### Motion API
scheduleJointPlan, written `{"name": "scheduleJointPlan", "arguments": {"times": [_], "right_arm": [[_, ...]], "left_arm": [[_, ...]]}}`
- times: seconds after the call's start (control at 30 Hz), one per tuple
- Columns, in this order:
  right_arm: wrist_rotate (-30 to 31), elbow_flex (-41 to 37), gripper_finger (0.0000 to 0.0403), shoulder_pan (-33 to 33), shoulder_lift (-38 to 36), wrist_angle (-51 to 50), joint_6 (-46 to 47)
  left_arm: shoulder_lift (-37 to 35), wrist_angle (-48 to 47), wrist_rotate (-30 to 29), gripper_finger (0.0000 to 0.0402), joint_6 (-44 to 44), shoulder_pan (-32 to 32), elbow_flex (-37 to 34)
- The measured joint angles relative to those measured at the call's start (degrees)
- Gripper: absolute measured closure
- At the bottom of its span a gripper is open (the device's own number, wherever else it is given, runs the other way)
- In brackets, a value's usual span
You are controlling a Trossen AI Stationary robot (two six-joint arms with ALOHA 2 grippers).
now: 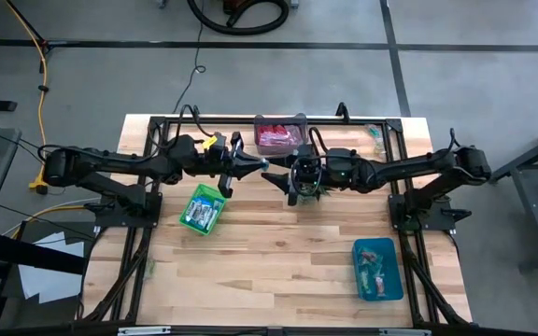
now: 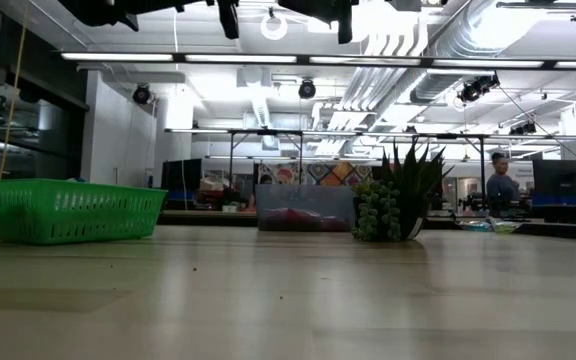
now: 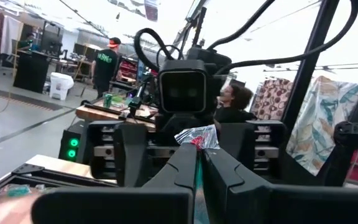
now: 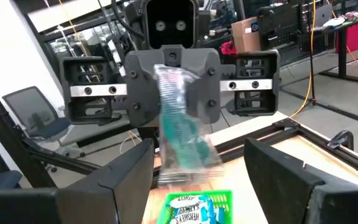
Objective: Sort candy
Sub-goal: Put the transparent candy into the blue bin
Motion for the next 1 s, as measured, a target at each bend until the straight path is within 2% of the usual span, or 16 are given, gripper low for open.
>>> {"name": "scheduleJointPlan", "arguments": {"times": [0.2, 0.3, 0.4, 0.6, 0.63, 0.83, 1.0], "right_arm": [[0.01, 0.0, 0.0162, 0.0, 0.02, -0.05, -0.21], [0.01, 0.0, 0.0184, 0.0, 0.02, -0.05, -0.21], [0.02, 0.0, 0.0231, 0.0, 0.02, -0.05, 0.09], [0.43, 0.0, 0.0374, 0.0, 0.02, -0.07, -0.24], [0.44, 0.0, 0.0387, 0.0, 0.02, -0.07, -0.29], [0.62, 0.0, 0.0386, -0.14, -0.57, -1.41, -1.64], [1.3, 0.01, 0.0395, -1.77, -8.01, -13.6, -3.68]], "left_arm": [[0.0, 0.2, 0.0, 0.0401, 0.06, -0.46, 0.0], [0.0, 0.18, -0.2, 0.0401, 0.06, -0.46, 0.0], [0.0, 0.16, -0.72, 0.0401, 0.06, -0.44, 0.0], [-0.02, -0.14, -0.91, 0.0394, 1.36, -0.41, 0.0], [-0.02, -0.14, -0.92, 0.0391, 1.81, -0.39, 0.0], [-0.34, -1.2, -1.63, 0.0356, 2.2, 0.12, 0.02], [-6.67, -14.05, -2.19, 0.0294, -0.03, 3.18, 0.04]]}}
